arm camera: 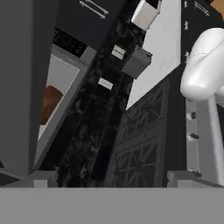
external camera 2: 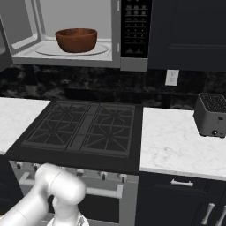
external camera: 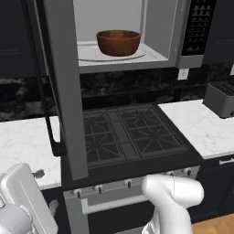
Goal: Pick the lime from the sink and place it in the bowl. Then pick the bowl and place it in the microwave. Then close the microwave door and press the start button.
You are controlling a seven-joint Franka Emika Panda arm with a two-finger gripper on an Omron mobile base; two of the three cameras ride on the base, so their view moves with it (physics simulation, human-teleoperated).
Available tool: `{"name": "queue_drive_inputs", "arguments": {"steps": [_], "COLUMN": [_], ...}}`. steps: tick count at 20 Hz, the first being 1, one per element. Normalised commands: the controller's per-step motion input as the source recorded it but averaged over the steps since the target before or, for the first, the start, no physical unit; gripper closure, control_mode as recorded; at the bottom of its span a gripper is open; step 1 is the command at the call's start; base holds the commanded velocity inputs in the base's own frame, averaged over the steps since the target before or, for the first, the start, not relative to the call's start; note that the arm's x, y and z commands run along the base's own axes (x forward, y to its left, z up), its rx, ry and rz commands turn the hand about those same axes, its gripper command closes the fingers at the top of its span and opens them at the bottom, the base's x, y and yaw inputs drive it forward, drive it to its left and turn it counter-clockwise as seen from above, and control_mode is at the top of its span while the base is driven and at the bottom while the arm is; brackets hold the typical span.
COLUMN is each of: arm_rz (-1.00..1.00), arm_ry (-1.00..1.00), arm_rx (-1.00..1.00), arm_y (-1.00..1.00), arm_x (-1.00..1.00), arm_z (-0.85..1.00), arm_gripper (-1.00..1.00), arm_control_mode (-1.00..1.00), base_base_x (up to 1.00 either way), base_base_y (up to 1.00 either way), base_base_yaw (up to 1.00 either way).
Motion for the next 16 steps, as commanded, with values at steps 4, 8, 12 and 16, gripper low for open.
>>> {"name": "queue_drive_inputs", "arguments": {"steps": [4,8,12,16], "arm_rz": [-0.30,-0.26,-0.22,-0.15], "arm_ry": [-0.10,-0.11,-0.15,-0.17], "arm_rx": [0.02,0.06,0.08,0.10], "arm_y": [-0.16,-0.57,-0.88,-1.00], "arm_x": [0.82,0.62,0.36,0.20], "arm_z": [0.63,0.40,0.46,0.36], "arm_gripper": [-1.00,-1.00,-1.00,-1.00], "arm_control_mode": [-1.00,-1.00,-1.00,-1.00], "base_base_x": [0.00,0.00,0.00,0.00], "base_base_y": [0.00,0.00,0.00,0.00], "base_base_yaw": [0.00,0.00,0.00,0.00]}}
